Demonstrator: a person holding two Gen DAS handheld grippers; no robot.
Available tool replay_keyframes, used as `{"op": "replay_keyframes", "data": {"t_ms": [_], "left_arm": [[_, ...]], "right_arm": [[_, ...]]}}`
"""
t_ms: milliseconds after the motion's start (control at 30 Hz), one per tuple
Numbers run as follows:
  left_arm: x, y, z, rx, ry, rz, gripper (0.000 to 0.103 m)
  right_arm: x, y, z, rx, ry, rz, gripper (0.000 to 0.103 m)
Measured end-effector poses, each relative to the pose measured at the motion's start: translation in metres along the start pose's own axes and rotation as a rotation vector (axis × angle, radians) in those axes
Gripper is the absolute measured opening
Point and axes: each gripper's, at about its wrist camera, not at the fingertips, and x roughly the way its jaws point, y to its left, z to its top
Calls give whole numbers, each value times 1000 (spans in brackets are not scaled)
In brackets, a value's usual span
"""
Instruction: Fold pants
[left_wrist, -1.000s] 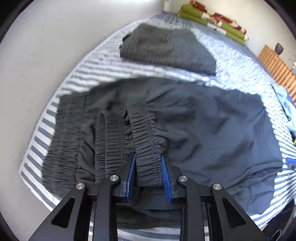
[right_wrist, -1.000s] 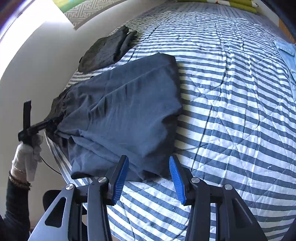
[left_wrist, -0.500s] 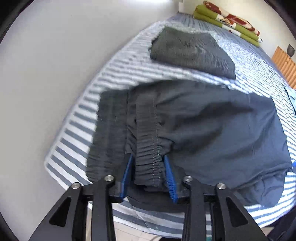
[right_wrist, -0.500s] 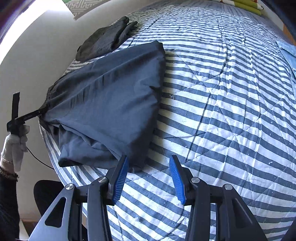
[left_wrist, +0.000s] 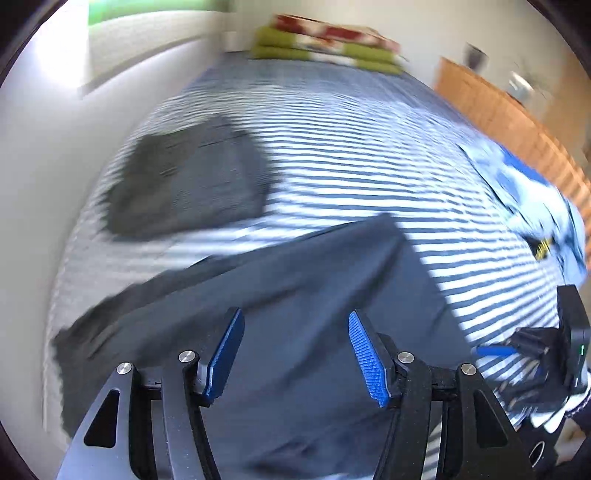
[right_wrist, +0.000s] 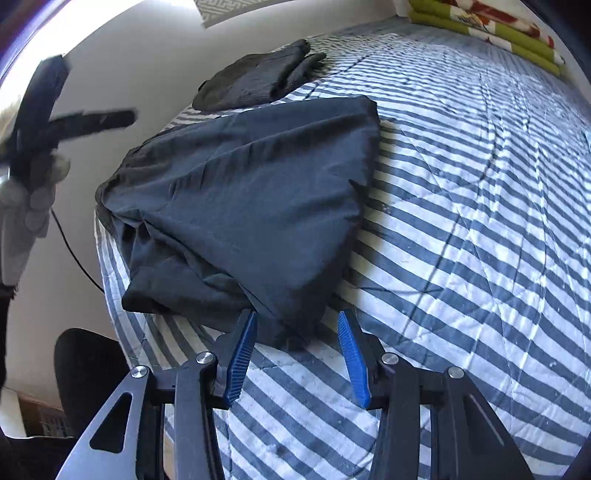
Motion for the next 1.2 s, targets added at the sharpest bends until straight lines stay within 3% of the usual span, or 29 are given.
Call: {"op": "replay_keyframes", "data": {"t_ms": [67, 233, 433, 500, 533, 567, 667, 800, 933, 1133, 1200], "left_arm": [[24, -28, 21, 39, 23, -52, 63], [97, -74, 78, 101, 87, -43, 63], [155, -101, 99, 163, 164, -50, 62], [172, -107, 101, 168, 196, -52, 48], [178, -109, 101, 167, 211, -58, 32], [181, -109, 101, 168, 212, -60, 20], [183, -112, 102, 169, 198, -65, 6], [173, -110, 103, 159, 185, -78, 4], [168, -100, 110, 119, 177, -123, 4], [169, -96, 113, 139, 169, -71, 3], [169, -90, 117, 118, 172, -87, 3]], "right_arm": [[3, 7, -2, -28, -5, -9, 40], [14, 21, -8, -116, 1, -109, 29], [16, 22, -10, -130, -10, -134, 21], [19, 21, -7, -120, -4, -120, 21], [20, 19, -6, -116, -2, -115, 21], [21, 19, -5, -114, -2, -115, 20], [22, 17, -5, -110, -3, -116, 11], [19, 14, -8, -88, -21, -113, 3], [11, 21, -18, -109, -58, -140, 2], [5, 22, -21, -103, -63, -135, 2], [1, 22, -26, -117, -56, -127, 2]]}}
